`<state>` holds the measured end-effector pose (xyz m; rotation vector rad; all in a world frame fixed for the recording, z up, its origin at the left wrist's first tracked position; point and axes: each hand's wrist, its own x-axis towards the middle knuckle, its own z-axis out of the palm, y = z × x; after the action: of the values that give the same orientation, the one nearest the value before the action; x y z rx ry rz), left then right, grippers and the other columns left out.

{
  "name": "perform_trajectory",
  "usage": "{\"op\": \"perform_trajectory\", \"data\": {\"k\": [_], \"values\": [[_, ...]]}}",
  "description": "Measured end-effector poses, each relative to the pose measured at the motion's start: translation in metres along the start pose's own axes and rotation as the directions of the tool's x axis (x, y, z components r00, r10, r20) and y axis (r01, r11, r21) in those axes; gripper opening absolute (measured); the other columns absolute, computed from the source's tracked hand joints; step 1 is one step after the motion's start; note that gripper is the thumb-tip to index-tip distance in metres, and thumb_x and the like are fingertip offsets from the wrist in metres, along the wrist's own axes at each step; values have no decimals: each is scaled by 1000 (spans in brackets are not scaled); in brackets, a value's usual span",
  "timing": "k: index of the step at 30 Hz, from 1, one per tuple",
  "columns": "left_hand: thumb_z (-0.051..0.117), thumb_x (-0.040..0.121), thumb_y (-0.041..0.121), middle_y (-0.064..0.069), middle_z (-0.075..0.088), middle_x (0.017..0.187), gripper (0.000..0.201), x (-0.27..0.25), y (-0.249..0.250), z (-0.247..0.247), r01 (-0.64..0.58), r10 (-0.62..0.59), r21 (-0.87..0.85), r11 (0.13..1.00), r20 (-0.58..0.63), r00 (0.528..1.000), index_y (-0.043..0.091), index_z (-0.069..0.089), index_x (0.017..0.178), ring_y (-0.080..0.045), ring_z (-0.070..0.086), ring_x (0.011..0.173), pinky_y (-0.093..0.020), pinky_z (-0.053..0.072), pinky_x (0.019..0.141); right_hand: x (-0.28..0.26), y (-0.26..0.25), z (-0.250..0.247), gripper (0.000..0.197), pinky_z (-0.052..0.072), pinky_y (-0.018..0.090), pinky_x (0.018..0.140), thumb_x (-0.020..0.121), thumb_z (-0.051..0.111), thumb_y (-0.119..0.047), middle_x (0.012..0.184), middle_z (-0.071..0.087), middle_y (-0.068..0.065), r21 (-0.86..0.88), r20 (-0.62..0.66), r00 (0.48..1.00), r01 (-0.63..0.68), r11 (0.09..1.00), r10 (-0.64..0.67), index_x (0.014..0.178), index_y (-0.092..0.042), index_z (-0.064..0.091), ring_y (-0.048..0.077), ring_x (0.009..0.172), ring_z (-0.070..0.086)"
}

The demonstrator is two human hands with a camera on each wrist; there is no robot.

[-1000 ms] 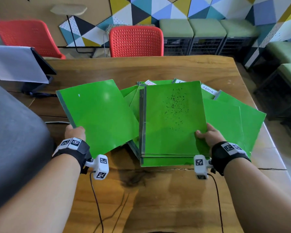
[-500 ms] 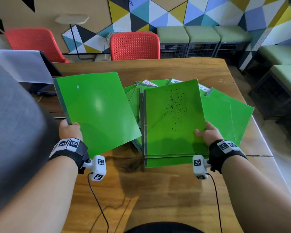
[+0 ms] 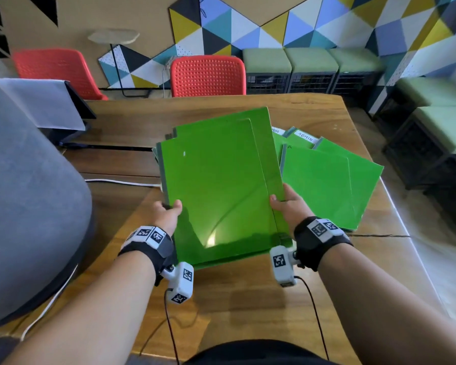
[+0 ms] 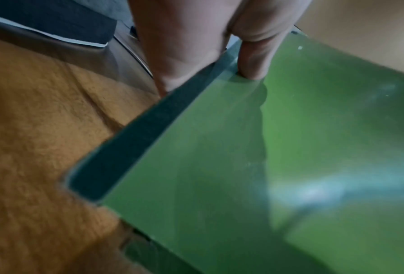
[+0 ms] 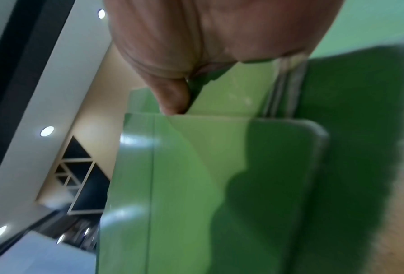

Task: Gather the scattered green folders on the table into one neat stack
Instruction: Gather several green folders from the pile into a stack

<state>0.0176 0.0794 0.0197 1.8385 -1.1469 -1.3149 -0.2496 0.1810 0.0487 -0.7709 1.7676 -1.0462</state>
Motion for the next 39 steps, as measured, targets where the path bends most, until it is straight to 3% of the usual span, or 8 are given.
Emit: {"op": "perform_trajectory", "data": {"k": [4, 9, 12, 18, 24, 29, 33, 39], "values": [[60, 90, 5, -9, 62, 114, 28, -3, 4, 4, -69, 73, -119, 990, 28, 997, 14, 52, 115, -33, 57, 114, -55, 42, 102, -13, -7, 1, 59, 18, 33, 118, 102, 37, -36, 158, 22, -1, 21, 45, 994, 100, 995, -101, 154, -20, 14, 16, 144, 25], [61, 90, 16, -18, 58, 125, 47, -19, 25, 13, -223, 220, -56, 973, -54, 974, 4, 40, 130, -37, 54, 119, -47, 43, 101, -12, -22, -9, 63, 32, 37, 113, 95, 55, -17, 150, 40, 6, -92, -55, 950, 301, 949, -307, 150, -15, 23, 18, 133, 41], [64, 85, 6, -14, 61, 123, 32, -26, 31, 17, -233, 249, -227, 946, 47, 967, 20, 51, 110, -34, 56, 117, -52, 41, 104, -6, -22, -15, 64, 37, 41, 111, 88, 58, 1, 139, 51, 6, 7, -78, 934, 350, 937, -349, 145, -13, 30, 19, 128, 49], [62, 77, -14, -9, 64, 120, 62, -25, 38, 31, -288, 338, -297, 911, 133, 932, 40, 51, 104, -32, 58, 116, -52, 42, 104, 0, -12, -25, 66, 50, 53, 93, 71, 52, 19, 108, 63, 4, 189, -102, 918, 396, 899, -383, 113, -33, 50, 20, 100, 60], [67, 80, -7, -12, 60, 129, 66, -10, 14, 31, -251, 233, 99, 963, 161, 959, 14, 39, 136, -32, 56, 118, -46, 44, 104, 11, 21, -24, 72, 42, 43, 107, 86, 51, 10, 137, 51, 5, -120, -3, 959, 280, 953, -282, 146, -20, 28, 23, 127, 48], [54, 95, 18, -12, 60, 129, 48, -28, -8, 34, -235, 181, 447, 863, 161, 970, 11, 37, 140, -35, 56, 119, -34, 42, 94, 4, 52, -20, 66, 43, 41, 102, 98, 43, -9, 139, 50, 19, -488, 44, 996, 87, 869, -75, 152, -9, 6, 33, 123, 50], [52, 96, 24, -15, 60, 120, 33, -33, -9, 25, -208, 162, 484, 850, 135, 977, 7, 44, 124, -33, 58, 111, -36, 45, 91, -3, 46, -19, 55, 53, 45, 86, 97, 48, -9, 102, 60, 18, -532, 28, 994, 102, 841, -103, 142, -7, 17, 33, 97, 60], [52, 96, 29, -12, 26, 157, 69, -41, -26, -8, -74, -99, 719, 691, 195, 976, 7, 16, 151, -31, 35, 141, -41, 35, 112, -13, 65, 10, 45, 58, 43, 83, 88, 62, -10, 121, 59, 16, -555, 108, 988, -36, 831, 114, 129, -7, 43, 31, 103, 64]]}}
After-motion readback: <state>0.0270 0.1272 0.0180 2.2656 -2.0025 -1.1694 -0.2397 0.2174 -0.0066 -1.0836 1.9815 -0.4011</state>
